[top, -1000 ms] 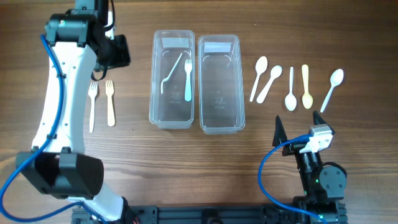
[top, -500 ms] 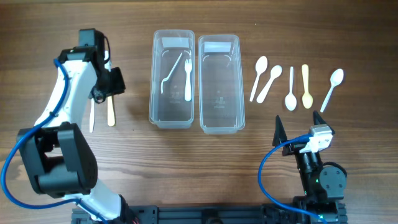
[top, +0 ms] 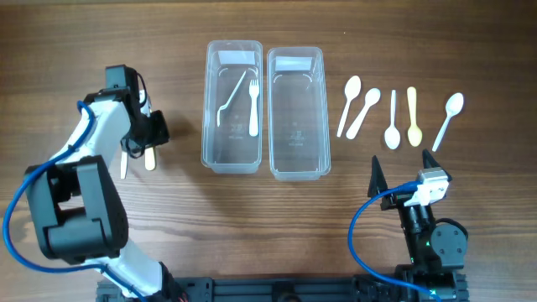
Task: Pack container
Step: 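Reach the left gripper to the yellow fork and grasp it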
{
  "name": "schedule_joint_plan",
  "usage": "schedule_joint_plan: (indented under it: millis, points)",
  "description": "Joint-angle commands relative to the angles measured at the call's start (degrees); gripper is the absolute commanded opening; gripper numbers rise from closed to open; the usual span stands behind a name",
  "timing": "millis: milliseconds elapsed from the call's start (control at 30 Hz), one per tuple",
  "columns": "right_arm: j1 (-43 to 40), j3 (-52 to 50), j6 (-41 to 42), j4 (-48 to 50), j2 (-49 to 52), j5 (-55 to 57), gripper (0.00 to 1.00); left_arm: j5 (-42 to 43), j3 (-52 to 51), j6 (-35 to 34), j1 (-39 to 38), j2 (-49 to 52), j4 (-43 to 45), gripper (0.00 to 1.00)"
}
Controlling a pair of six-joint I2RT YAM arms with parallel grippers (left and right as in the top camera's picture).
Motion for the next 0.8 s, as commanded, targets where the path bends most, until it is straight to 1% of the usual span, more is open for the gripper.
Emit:
schedule_joint_plan:
  millis: [0, 67, 167, 200, 433, 533, 633, 767]
  points:
    - [-0.24, -0.07, 0.02, 0.31, -0.13, 0.61, 1.00, -1.33, -1.18, 1.14, 0.57, 3.15, 0.28, 0.42]
    - [-0.24, -0.07, 0.04, 0.31, -0.13, 0.61, 1.00, -1.29, -1.18, 1.11, 0.57, 3.37, 0.15, 0.44]
    - [-0.24, -0.07, 0.07, 0.31, -0.13, 0.61, 1.00, -1.31, -1.18, 1.14, 0.57, 3.37, 0.24, 0.50]
    - [-0.24, -0.07, 0.04, 0.31, -0.13, 0.61, 1.00, -1.31, -1.18, 1.14, 0.57, 3.37, 0.24, 0.50]
    - [-0.24, -0.07, 0.04, 0.31, -0.13, 0.61, 1.00, -1.33, -0.83, 1.16, 0.59, 3.34, -1.51, 0.50]
    - [-0.24, -0.07, 0.04, 0.31, -0.13, 0.61, 1.00, -1.62, -0.83, 2.73, 0.59, 3.34, -1.18, 0.51]
    - [-0.24, -0.07, 0.04, 0.31, -0.13, 0.61, 1.00, -2.51, -0.83, 5.66, 0.59, 3.37, 0.42, 0.51]
    - [-0.24, -0.07, 0.04, 0.31, -0.13, 0.61, 1.00, -5.64, -0.83, 5.64, 0.59, 3.37, 3.96, 0.49]
